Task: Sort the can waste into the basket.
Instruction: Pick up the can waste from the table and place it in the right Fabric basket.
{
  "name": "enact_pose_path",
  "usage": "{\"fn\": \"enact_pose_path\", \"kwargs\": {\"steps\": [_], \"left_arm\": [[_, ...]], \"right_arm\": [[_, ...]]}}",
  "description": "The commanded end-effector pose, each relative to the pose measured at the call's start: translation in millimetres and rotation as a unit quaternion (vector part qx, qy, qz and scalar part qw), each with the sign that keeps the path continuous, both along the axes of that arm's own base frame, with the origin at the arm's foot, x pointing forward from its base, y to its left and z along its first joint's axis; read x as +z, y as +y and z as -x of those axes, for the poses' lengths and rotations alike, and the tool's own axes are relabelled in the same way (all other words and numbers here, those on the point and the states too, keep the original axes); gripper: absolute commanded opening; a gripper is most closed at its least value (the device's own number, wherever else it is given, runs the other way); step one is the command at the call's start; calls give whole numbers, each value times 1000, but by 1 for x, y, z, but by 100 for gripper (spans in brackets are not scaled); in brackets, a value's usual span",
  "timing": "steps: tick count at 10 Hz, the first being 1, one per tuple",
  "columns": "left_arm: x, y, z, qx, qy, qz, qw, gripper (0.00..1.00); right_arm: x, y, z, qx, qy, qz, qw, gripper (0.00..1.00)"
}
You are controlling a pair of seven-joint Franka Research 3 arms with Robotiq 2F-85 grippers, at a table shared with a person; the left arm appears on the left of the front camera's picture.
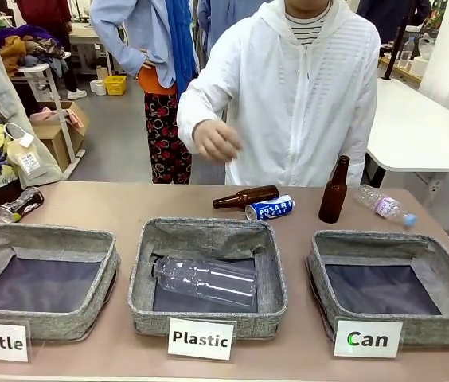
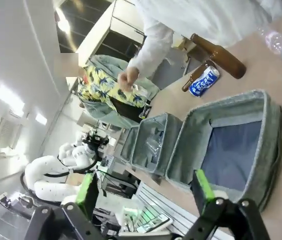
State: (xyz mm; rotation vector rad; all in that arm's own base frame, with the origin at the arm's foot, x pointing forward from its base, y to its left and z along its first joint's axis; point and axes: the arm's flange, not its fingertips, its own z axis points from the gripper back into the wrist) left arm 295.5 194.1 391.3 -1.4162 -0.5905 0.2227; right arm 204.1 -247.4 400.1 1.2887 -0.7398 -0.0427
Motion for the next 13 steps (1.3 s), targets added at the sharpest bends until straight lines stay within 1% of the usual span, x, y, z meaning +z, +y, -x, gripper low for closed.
{"fn": "enact_pose_path", "kwargs": {"steps": [1, 3, 4, 5, 6, 7, 9, 10, 11, 12, 13], "left_arm": [[0, -1, 1, 0, -15, 1, 1000, 100], [0, -1, 1, 0, -15, 1, 1000, 100], [0, -1, 1, 0, -15, 1, 1000, 100], [0, -1, 1, 0, -15, 1, 1000, 100], [0, -1, 1, 0, -15, 1, 1000, 100], [0, -1, 1, 0, -15, 1, 1000, 100], [0, -1, 1, 0, -15, 1, 1000, 100], [0, -1, 1, 0, -15, 1, 1000, 100], [0, -1, 1, 0, -15, 1, 1000, 100], [0, -1, 1, 0, -15, 1, 1000, 100], [0, -1, 1, 0, -15, 1, 1000, 100]], "right_arm": [[26, 28, -6, -7, -7, 60, 998, 100], [66, 83, -33, 6, -31, 162, 986, 100], [87, 120, -47, 24, -40, 222, 974, 100], [105, 159, -63, 65, -45, 279, 957, 100], [118, 201, -80, 90, -45, 333, 938, 100], [124, 247, -100, 87, -44, 396, 913, 100], [115, 320, -133, 106, -33, 484, 868, 100], [101, 357, -146, 115, -30, 523, 844, 100], [88, 386, -159, 114, -33, 550, 827, 100], [74, 408, -169, 132, -37, 565, 814, 100], [58, 421, -172, 141, -36, 580, 801, 100]]}}
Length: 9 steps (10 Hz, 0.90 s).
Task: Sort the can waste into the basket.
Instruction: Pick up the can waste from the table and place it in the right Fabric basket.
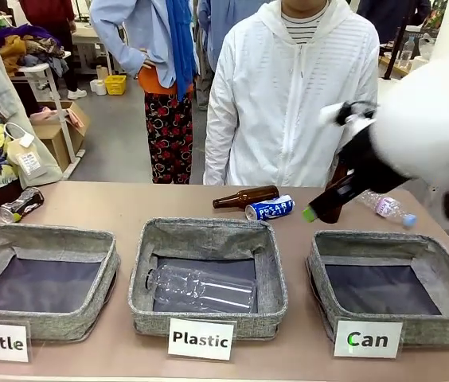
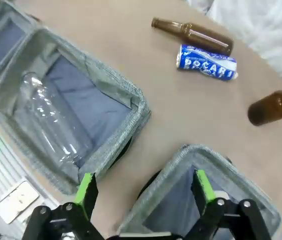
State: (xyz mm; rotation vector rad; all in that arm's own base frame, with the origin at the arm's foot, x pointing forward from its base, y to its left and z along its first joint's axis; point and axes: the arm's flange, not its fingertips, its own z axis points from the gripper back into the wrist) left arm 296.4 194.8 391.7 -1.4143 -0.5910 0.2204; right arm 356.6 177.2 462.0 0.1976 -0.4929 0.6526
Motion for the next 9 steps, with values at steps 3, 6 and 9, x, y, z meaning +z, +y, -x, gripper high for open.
{"fn": "enact_pose_path", "kwargs": {"steps": [3, 6, 9], "left_arm": [[0, -2, 2, 0, -15, 3, 1000, 100], [0, -2, 2, 0, -15, 3, 1000, 100], [0, -2, 2, 0, -15, 3, 1000, 100]], "right_arm": [[-15, 9, -8, 0, 2, 14, 1000, 100], [-17, 5, -13, -26, -5, 17, 1000, 100], [-5, 12, -75, 53, 13, 111, 992, 100]]}}
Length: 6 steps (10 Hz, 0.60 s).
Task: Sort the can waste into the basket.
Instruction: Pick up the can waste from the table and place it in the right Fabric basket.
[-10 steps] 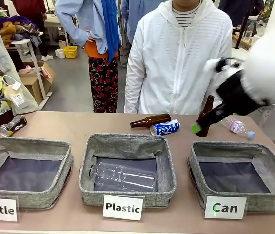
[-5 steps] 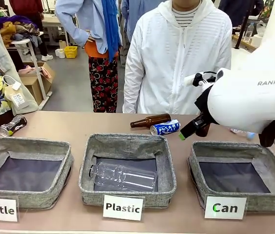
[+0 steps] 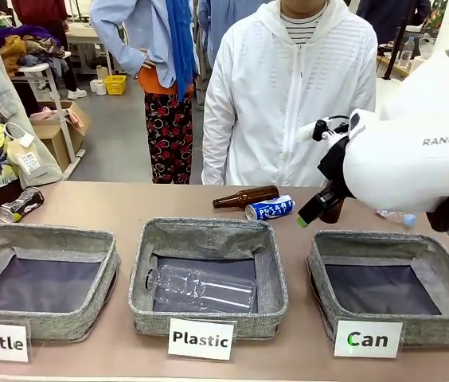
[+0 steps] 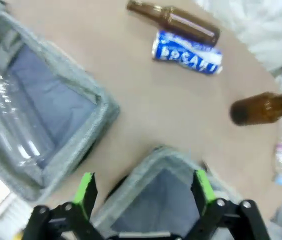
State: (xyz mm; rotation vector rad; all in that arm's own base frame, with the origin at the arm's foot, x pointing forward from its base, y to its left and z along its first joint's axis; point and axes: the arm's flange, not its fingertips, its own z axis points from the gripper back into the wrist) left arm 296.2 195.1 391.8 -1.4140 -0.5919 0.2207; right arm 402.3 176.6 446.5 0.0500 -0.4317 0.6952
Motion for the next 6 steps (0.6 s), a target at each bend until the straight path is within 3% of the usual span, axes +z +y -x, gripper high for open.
{"fn": "enact_pose_path", "kwargs": {"steps": [1, 3, 4, 6], "left_arm": [[0, -2, 2, 0, -14, 3, 1000, 100], [0, -2, 2, 0, -14, 3, 1000, 100], [0, -2, 2, 0, -14, 3, 1000, 100], [0, -2, 2, 0, -14, 3, 1000, 100]], "right_arm": [[11, 12, -53, 110, 21, 75, 991, 100], [13, 11, -76, 311, 23, 100, 945, 100], [13, 10, -84, 339, 7, 117, 933, 100], [4, 11, -106, 484, -5, 84, 871, 100]]}}
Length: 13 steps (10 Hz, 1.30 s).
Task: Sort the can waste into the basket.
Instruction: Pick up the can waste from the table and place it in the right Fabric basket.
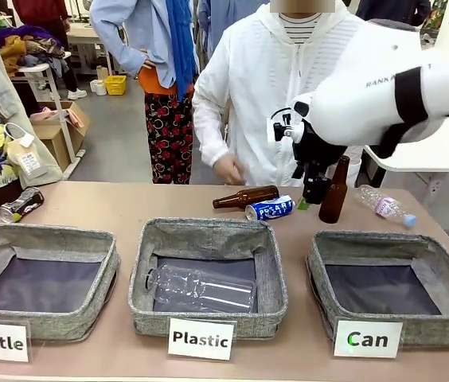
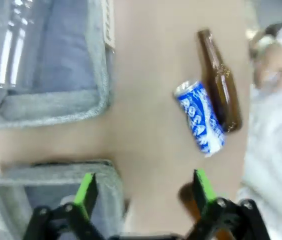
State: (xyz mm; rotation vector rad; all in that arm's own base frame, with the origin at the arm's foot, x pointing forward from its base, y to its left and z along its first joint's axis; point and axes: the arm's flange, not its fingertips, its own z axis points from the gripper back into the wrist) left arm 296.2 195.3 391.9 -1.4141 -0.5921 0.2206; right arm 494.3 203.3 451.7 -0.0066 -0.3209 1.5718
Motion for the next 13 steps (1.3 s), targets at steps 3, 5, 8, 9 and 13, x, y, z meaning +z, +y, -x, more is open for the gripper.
{"fn": "enact_pose_path", "kwargs": {"steps": [3, 5, 8, 9, 13], "left_arm": [[0, -2, 2, 0, -14, 3, 1000, 100], [0, -2, 2, 0, -14, 3, 1000, 100], [0, -2, 2, 0, -14, 3, 1000, 100], [0, -2, 2, 0, -14, 3, 1000, 100], [0, -2, 2, 0, -14, 3, 1000, 100]], "right_arm": [[13, -34, 25, 109, 63, -84, 988, 100], [86, -101, 131, 23, 25, -162, 986, 100], [99, -207, 209, -185, -5, -306, 934, 100], [90, -247, 228, -220, -6, -381, 898, 100], [31, -408, 270, -341, 28, -655, 674, 100]]}}
